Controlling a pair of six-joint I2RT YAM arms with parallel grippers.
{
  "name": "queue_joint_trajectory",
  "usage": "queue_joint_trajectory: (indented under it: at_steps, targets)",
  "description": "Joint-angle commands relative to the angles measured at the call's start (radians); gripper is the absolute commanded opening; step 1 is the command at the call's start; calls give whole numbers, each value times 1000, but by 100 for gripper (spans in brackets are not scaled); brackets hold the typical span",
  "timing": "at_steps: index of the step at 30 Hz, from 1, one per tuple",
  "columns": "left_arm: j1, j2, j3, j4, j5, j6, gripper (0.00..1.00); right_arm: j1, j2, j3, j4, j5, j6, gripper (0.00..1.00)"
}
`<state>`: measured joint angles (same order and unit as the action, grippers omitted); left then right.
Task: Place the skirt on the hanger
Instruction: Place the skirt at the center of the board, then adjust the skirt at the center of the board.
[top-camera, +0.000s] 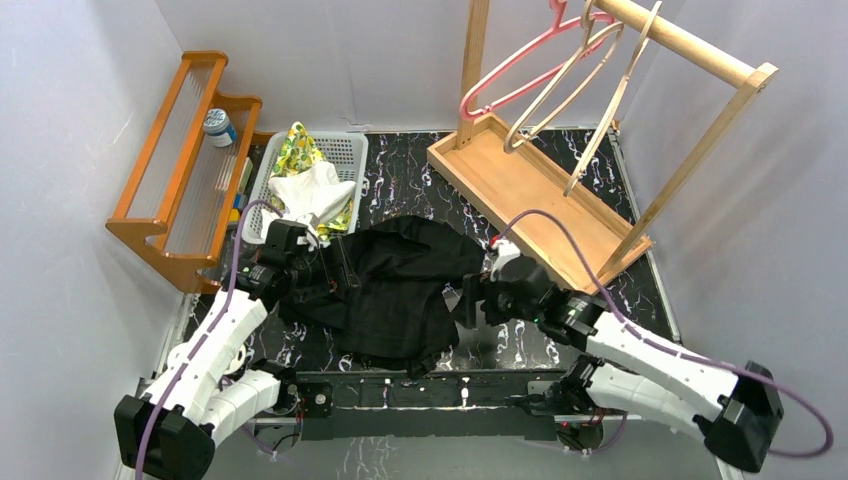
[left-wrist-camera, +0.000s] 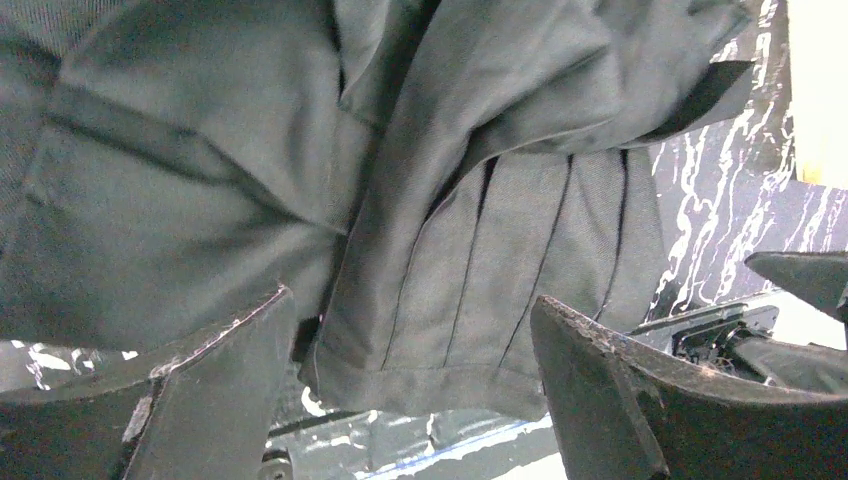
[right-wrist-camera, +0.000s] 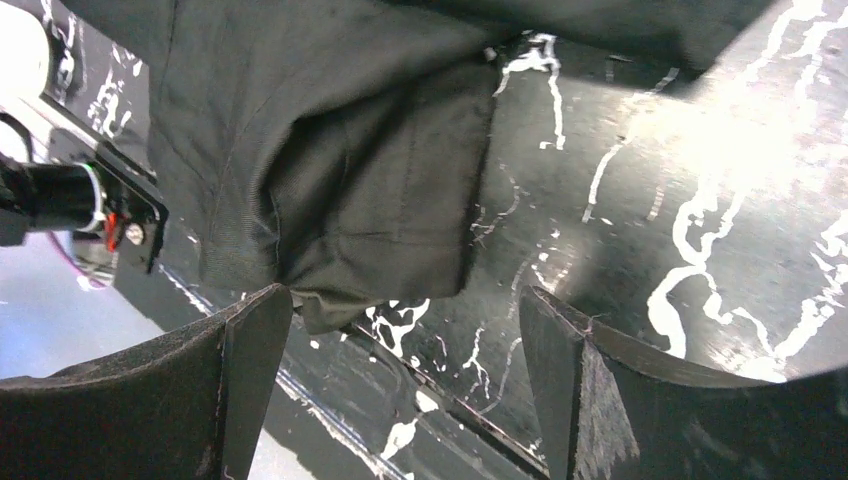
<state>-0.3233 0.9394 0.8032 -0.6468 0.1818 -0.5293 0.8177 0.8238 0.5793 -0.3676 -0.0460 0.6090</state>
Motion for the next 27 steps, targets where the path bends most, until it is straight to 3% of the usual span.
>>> queue_joint_trajectory:
  at_steps: [1,5,7,13,14,16,19,20,27]
  targets:
    - [-3,7,-25,-62,23,-112,85,200,71,-17,232,317,120,92]
    - [-3,58,-18,-51,112,-211,85,363,253,63,279,367,194,94]
    - [-5,82,-14,-59,91,-223,85,415,334,114,305,383,219,95]
    - [-4,71,-30,-76,15,-246,84,444,506,214,364,346,299,90]
    - [-4,66,-36,-74,16,-246,84,445,525,225,351,352,310,85]
    - [-4,47,-50,-74,19,-262,84,444,543,250,312,366,322,65]
    - [-4,25,-69,-67,68,-286,84,445,535,286,244,393,324,7]
    - [-4,16,-77,-67,84,-293,84,444,530,304,215,404,321,0]
    - [-3,-85,-143,-98,179,-335,84,437,544,495,-35,616,374,0]
